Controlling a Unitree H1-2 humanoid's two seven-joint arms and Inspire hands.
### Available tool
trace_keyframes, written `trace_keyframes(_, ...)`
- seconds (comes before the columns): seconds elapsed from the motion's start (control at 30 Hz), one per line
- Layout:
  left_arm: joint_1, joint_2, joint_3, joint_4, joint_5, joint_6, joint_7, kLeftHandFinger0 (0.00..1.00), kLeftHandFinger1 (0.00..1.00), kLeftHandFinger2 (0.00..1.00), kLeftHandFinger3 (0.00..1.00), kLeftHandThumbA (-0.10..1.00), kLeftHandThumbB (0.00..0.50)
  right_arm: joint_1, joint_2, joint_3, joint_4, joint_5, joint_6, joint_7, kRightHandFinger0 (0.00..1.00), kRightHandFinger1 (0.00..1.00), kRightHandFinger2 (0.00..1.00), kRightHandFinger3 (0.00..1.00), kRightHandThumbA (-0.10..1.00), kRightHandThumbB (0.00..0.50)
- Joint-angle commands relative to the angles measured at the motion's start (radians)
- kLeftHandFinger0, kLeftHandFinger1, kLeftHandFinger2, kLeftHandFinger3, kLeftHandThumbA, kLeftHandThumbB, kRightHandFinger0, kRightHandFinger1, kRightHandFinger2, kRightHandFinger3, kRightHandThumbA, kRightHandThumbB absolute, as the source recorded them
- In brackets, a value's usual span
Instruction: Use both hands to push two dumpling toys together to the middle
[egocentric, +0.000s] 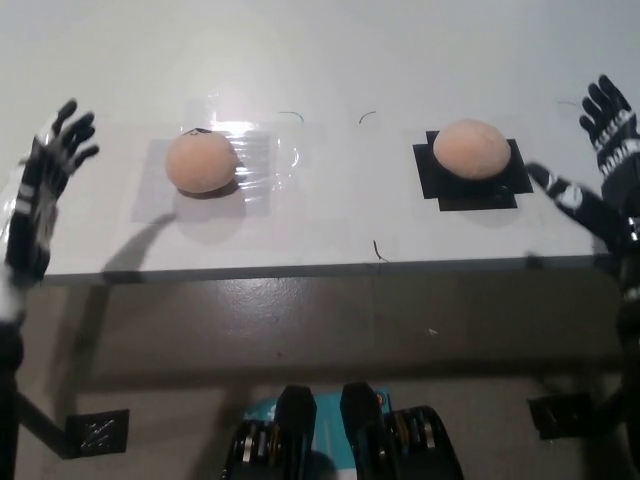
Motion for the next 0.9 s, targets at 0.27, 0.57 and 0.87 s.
trace_keyframes(0.27, -0.264, 0.056, -0.065, 0.299, 0.104, 0.013, -0.025, 1.00, 1.00, 1.00, 1.00, 1.00, 0.347, -0.298, -0.039, -0.053, 0.430, 0.040, -0.054, 0.016, 1.00, 1.00, 1.00, 1.00, 1.00, 0.300)
trace_keyframes(0.57, -0.366, 0.045, -0.115, 0.509, 0.166, -0.029, 0.000, 1.00, 1.00, 1.00, 1.00, 1.00, 0.375, -0.437, -0.051, -0.051, 0.723, 0.025, -0.113, 0.018, 1.00, 1.00, 1.00, 1.00, 1.00, 0.332)
trace_keyframes(0.87, -0.447, 0.015, -0.164, 0.781, 0.203, -0.161, -0.007, 1.00, 1.00, 1.00, 1.00, 1.00, 0.404, -0.442, -0.039, -0.045, 0.793, 0.016, -0.157, 0.005, 1.00, 1.00, 1.00, 1.00, 1.00, 0.323)
